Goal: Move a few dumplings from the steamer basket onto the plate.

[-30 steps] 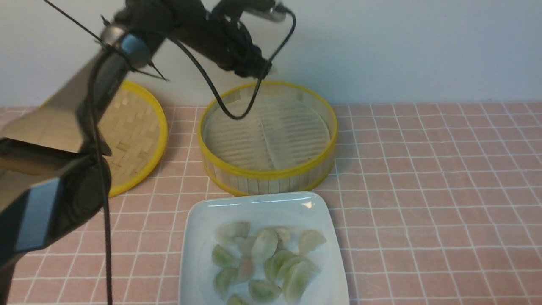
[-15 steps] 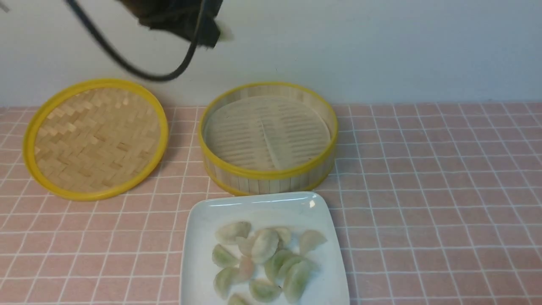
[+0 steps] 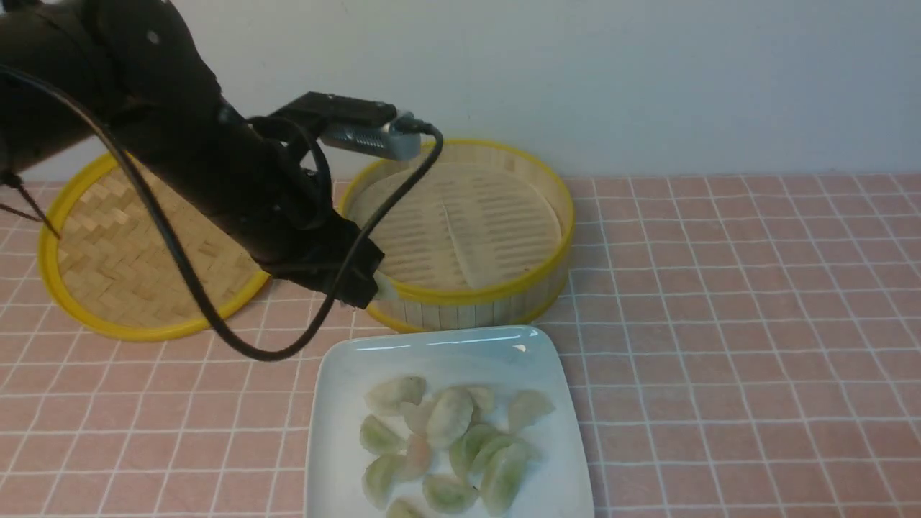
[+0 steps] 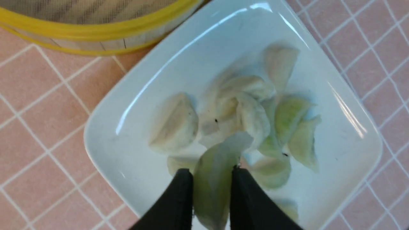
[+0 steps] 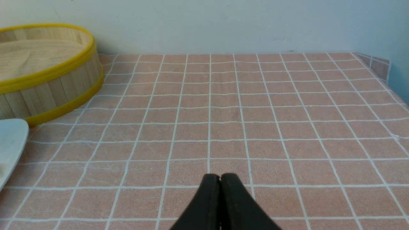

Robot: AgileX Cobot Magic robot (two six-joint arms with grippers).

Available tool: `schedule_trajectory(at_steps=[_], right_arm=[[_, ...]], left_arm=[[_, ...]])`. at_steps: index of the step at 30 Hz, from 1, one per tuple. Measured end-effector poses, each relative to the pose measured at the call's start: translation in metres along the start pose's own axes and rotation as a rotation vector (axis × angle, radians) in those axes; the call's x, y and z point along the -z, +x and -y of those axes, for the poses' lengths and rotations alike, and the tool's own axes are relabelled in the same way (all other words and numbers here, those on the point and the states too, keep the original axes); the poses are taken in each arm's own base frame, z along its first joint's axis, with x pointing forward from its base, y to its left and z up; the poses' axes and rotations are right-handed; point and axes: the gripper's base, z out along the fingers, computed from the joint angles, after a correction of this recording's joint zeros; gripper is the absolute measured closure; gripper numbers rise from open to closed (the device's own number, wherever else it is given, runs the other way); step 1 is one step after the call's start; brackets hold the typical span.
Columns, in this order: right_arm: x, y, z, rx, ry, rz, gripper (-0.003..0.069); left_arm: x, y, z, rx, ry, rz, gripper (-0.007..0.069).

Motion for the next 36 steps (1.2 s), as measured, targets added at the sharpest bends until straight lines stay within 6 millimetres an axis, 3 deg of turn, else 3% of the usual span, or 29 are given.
schedule_trajectory(at_steps=[3,5,9,15,18,19,20,22,24,27,28,30,31,33,36], right_arm=[[0.000,0.000,0.000,0.001,0.000,0.000,0.0673],[0.000,0.000,0.000,0.001,0.000,0.000,0.0673],[0.000,0.000,0.000,0.001,0.000,0.000,0.0673],[0.000,0.000,0.000,0.001,0.000,0.000,0.0673],[0.000,0.000,0.000,0.001,0.000,0.000,0.0673],[0.000,0.000,0.000,0.001,0.000,0.000,0.0673],[0.000,0.000,0.000,0.001,0.000,0.000,0.0673],[0.000,0.000,0.000,0.001,0.000,0.000,0.0673],[0.000,0.000,0.000,0.001,0.000,0.000,0.0673],[0.000,0.000,0.000,0.001,0.000,0.000,0.0673],[0.000,0.000,0.000,0.001,0.000,0.000,0.0673],[0.000,0.000,0.000,0.001,0.000,0.000,0.0673],[0.000,0.000,0.000,0.001,0.000,0.000,0.0673],[0.000,0.000,0.000,0.001,0.000,0.000,0.0673],[0.000,0.000,0.000,0.002,0.000,0.000,0.0673]], left_arm=[[-0.021,-0.005,0.000,-0.021,-0.014,0.004,0.0455],[-0.046,-0.007,-0.001,-0.035,-0.022,-0.023,0.0391],[-0.069,-0.002,-0.006,0.015,-0.005,-0.098,0.0274],[-0.068,-0.002,-0.003,0.034,0.026,-0.157,0.0198],[-0.044,-0.012,0.006,0.033,0.051,-0.176,0.0238],[-0.028,-0.017,0.011,0.025,0.052,-0.157,0.0298],[-0.022,-0.019,0.013,0.020,0.049,-0.142,0.0309],[0.023,-0.026,0.028,-0.010,0.034,-0.036,0.0472],[0.064,-0.022,0.043,-0.039,0.019,0.059,0.0575],[0.133,0.006,0.071,-0.087,-0.007,0.229,0.0622],[0.141,0.012,0.075,-0.092,-0.010,0.251,0.0624],[0.176,0.041,0.091,-0.117,-0.032,0.380,0.0631],[0.197,0.065,0.101,-0.133,-0.051,0.493,0.0631],[0.207,0.095,0.107,-0.129,-0.076,0.615,0.0631],[0.204,0.131,0.108,-0.092,-0.096,0.743,0.0631]])
